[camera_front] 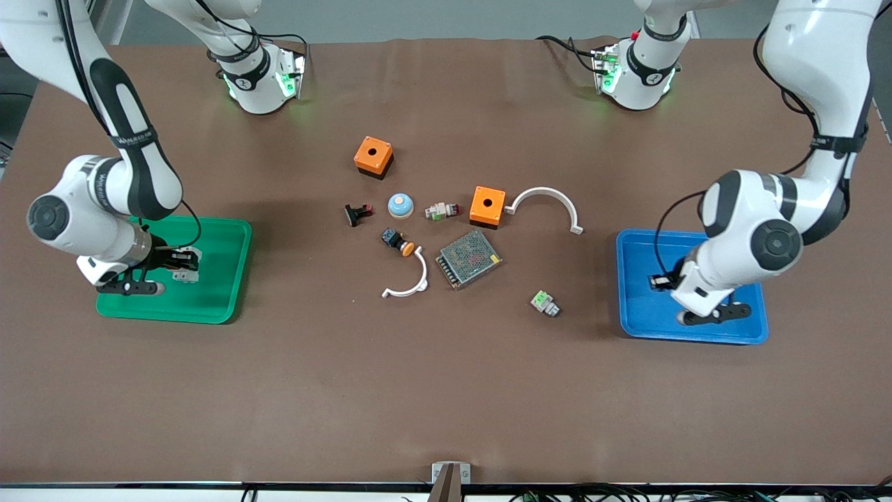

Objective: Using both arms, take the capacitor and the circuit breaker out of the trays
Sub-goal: 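Carry the capacitor with the left gripper while the right gripper carries the breaker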

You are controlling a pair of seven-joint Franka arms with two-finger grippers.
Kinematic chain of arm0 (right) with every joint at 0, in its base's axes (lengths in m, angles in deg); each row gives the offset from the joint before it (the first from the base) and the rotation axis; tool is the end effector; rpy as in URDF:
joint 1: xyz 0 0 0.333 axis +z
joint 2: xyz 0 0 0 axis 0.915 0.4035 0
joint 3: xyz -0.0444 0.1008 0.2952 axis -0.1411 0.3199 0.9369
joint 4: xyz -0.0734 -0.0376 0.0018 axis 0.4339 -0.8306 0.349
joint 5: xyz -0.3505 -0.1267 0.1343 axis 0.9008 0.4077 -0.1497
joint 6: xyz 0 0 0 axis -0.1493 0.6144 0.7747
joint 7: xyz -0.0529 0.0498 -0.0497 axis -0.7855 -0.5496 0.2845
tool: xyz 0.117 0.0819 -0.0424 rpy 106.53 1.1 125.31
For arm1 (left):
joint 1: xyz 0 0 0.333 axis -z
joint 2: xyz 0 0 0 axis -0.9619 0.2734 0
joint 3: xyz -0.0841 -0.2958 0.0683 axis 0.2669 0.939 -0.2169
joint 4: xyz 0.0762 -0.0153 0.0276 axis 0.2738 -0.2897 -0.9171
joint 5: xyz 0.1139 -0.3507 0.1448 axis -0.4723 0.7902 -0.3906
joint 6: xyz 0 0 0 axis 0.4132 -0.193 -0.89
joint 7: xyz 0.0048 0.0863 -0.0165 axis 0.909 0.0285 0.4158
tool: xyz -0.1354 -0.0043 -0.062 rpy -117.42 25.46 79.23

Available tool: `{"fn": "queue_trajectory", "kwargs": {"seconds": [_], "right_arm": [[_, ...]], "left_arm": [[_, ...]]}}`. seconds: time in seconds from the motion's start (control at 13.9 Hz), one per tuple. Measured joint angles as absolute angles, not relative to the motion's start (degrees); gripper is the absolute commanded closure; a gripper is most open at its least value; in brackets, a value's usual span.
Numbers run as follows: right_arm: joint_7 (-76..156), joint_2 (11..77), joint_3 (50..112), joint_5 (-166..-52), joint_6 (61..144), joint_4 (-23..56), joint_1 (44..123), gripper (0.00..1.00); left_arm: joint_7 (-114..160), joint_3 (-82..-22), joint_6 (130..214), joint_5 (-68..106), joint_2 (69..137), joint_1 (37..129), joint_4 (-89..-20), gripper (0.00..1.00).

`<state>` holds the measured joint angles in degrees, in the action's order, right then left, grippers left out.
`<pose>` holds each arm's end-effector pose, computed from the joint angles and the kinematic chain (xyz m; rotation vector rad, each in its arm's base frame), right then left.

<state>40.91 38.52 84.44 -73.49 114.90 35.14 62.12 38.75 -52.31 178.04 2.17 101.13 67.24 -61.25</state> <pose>0.5723 -0.0597 0.2305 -3.1166 0.0242 0.1986 0.6114 -0.1004 0.2512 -3.1112 -0.2212 0.1733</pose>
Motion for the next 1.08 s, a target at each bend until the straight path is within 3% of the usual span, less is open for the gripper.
{"fn": "queue_trajectory", "kwargs": {"seconds": [0.14, 0.29, 0.65, 1.08], "right_arm": [[35.0, 37.2, 84.7, -73.6, 108.7, 29.8, 67.5, 1.0], [27.0, 37.3, 85.0, -74.0, 108.4, 28.4, 74.4, 1.0], [7.5, 42.5, 85.2, -74.2, 117.2, 28.6, 90.0, 1.0], [-1.9, 50.7, 85.0, -74.2, 125.5, 27.2, 95.3, 1.0]], "left_arm": [[44.7, -49.3, 177.5, 2.2, 101.0, 67.7, -62.2, 1.0], [51.9, -47.2, 177.5, 2.2, 101.9, 69.0, -63.0, 1.0], [66.3, -46.0, 179.7, 2.2, 104.8, 76.1, -63.2, 1.0], [74.0, -46.0, 191.1, 2.2, 107.1, 81.3, -67.4, 0.94]]}}
